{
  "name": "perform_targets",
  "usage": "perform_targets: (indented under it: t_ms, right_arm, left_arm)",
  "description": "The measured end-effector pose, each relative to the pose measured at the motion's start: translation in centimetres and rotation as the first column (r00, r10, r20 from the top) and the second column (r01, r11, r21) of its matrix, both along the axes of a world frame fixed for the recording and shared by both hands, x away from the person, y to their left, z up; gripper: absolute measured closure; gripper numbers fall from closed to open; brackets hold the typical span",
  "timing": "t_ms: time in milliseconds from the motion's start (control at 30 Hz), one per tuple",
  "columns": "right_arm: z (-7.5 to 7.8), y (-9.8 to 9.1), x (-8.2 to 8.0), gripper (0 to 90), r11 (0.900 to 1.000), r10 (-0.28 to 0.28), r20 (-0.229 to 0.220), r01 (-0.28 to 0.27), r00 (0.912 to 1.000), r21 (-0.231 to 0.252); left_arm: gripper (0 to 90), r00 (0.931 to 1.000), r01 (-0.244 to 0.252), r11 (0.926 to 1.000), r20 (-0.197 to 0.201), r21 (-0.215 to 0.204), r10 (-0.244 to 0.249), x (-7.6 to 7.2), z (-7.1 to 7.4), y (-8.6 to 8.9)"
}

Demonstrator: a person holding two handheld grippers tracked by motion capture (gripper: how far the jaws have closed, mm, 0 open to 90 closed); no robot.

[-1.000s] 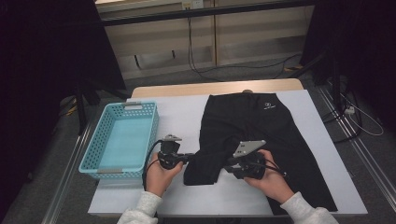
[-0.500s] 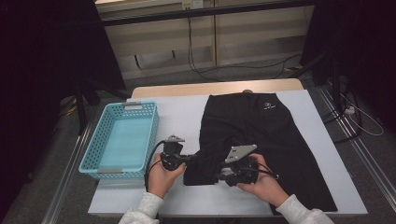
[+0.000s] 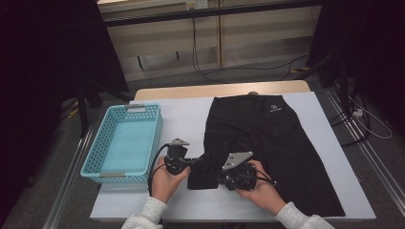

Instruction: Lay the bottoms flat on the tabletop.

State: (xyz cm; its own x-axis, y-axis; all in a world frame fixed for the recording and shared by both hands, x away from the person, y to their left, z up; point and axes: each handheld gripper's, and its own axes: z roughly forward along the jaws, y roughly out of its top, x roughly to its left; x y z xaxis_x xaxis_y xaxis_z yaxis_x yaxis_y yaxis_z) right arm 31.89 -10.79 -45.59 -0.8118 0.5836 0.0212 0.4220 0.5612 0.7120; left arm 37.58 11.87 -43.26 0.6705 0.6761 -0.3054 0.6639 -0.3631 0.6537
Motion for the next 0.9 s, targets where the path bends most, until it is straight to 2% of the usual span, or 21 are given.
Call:
perform_targets:
  t_ms: [33,100,300,400,500,533,667,800,900]
  right_arm:
    - [0.1,-0.2,0.0,84.3,1.0000,-0.003,0.017,0.003,0.9998,0.000]
    - [0.2,-0.5,0.2,86.4,0.9996,-0.004,-0.005,0.004,1.0000,0.027]
    - [1.0,-1.4,-0.2,87.0,0.9995,0.010,-0.024,-0.009,0.9997,0.030]
    - [1.4,-2.0,-0.6,87.0,0.9989,0.020,-0.026,-0.019,0.9995,0.043]
    - [1.4,-2.5,-1.0,86.9,0.9990,0.027,-0.037,-0.025,0.9989,0.037]
    - [1.3,-2.7,-1.1,86.9,0.9989,0.027,-0.044,-0.026,0.9986,0.039]
    - [1.3,-3.2,-2.0,86.8,0.9987,0.038,-0.054,-0.036,0.9978,0.035]
    - [1.2,-3.6,-3.0,86.7,0.9984,0.052,-0.062,-0.051,0.9967,0.023]
    - [1.1,-3.9,-3.7,86.6,0.9985,0.054,-0.067,-0.054,0.9963,0.005]
  left_arm:
    - [90.0,1.0000,0.002,1.0000,-0.002,0.000,-0.002,0.0,0.0,0.0]
    - [90.0,1.0000,0.003,0.9999,-0.006,-0.011,-0.003,0.0,0.0,0.0]
    - [89.8,0.9998,0.009,0.9995,0.019,-0.030,-0.008,0.0,0.2,0.3]
    - [85.3,0.9991,0.002,0.9991,0.042,-0.041,0.000,0.0,0.2,0.6]
    - [77.3,0.9981,-0.014,0.9993,0.059,-0.036,0.016,0.1,0.1,0.9]
    - [70.9,0.9975,-0.025,0.9990,0.066,-0.037,0.027,0.2,0.0,0.9]
    - [56.0,0.9947,-0.050,0.9986,0.089,-0.020,0.051,0.3,-0.3,0.9]
    - [45.2,0.9951,-0.053,0.9986,0.083,-0.007,0.054,0.3,-0.5,0.8]
    - [42.4,0.9955,-0.054,0.9985,0.077,-0.010,0.055,0.2,-0.6,0.7]
